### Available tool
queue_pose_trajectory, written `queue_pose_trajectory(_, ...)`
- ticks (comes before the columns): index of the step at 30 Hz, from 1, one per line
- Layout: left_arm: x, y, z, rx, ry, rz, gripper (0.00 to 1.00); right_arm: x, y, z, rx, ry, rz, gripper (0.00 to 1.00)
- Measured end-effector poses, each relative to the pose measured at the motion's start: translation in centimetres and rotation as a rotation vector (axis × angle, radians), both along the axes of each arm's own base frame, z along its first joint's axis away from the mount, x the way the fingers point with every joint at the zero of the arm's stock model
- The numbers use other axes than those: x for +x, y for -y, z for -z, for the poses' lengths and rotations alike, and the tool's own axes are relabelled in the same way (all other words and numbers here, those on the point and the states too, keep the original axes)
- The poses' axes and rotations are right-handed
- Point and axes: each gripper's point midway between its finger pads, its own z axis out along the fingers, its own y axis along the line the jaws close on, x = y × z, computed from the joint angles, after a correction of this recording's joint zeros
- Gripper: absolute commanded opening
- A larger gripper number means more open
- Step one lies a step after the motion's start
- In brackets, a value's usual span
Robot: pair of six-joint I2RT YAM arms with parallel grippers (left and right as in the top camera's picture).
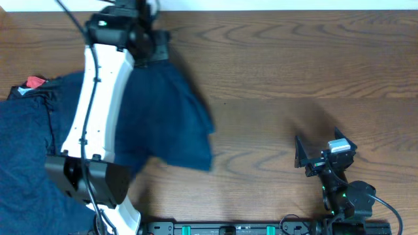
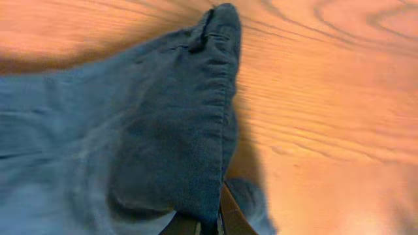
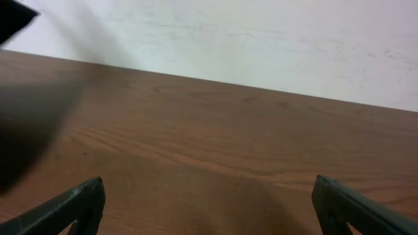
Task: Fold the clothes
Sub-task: 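Drag the navy shorts with the left gripper to the table center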
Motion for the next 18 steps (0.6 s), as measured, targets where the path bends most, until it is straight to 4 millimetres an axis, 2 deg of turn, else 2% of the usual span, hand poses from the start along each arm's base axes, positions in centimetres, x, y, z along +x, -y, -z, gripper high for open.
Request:
queue_pose_trajectory(4, -0.4, 1.9, 0.0, -0.014, -0.002, 0.045, 0.06, 0.0, 0.0, 0.0, 0.000, 0.000, 0.000, 0.99)
queue_pose_trajectory(18, -0.7, 4.6, -0.3, -0.055, 0.011, 0.110, 0.06, 0.0, 0.0, 0.0, 0.000, 0.000, 0.000, 0.99)
